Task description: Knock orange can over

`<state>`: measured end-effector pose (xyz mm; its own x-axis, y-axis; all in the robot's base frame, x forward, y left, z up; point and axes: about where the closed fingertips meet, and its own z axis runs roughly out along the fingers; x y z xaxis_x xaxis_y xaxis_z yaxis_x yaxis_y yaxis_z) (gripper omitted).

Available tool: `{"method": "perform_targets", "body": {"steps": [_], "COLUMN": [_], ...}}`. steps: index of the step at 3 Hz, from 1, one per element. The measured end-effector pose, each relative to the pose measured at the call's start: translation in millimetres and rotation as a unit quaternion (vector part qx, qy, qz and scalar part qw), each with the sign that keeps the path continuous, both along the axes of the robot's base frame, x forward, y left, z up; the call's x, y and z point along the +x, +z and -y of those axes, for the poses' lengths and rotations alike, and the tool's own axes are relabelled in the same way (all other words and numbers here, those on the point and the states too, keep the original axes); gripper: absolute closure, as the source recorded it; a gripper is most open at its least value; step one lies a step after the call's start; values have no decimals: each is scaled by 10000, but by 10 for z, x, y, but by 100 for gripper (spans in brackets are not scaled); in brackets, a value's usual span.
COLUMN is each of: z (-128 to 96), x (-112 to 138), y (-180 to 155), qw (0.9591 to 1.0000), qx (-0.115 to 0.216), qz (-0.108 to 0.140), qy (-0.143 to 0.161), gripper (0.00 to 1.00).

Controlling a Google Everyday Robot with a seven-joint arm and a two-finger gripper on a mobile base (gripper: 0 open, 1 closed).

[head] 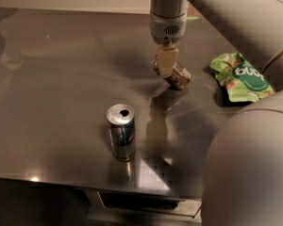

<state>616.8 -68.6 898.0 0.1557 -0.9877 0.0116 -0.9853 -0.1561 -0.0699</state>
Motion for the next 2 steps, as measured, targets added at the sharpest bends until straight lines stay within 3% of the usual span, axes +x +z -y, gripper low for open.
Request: {"method": "perform_targets", "body": {"steps": [1,2], "z": [-94,-138], "x": [-12,58], "y": [-130,-142], "qw": [9993,9992], "qx": [-32,35], "qz": [-6,118], "qy": [379,388], "gripper": [0,0]}}
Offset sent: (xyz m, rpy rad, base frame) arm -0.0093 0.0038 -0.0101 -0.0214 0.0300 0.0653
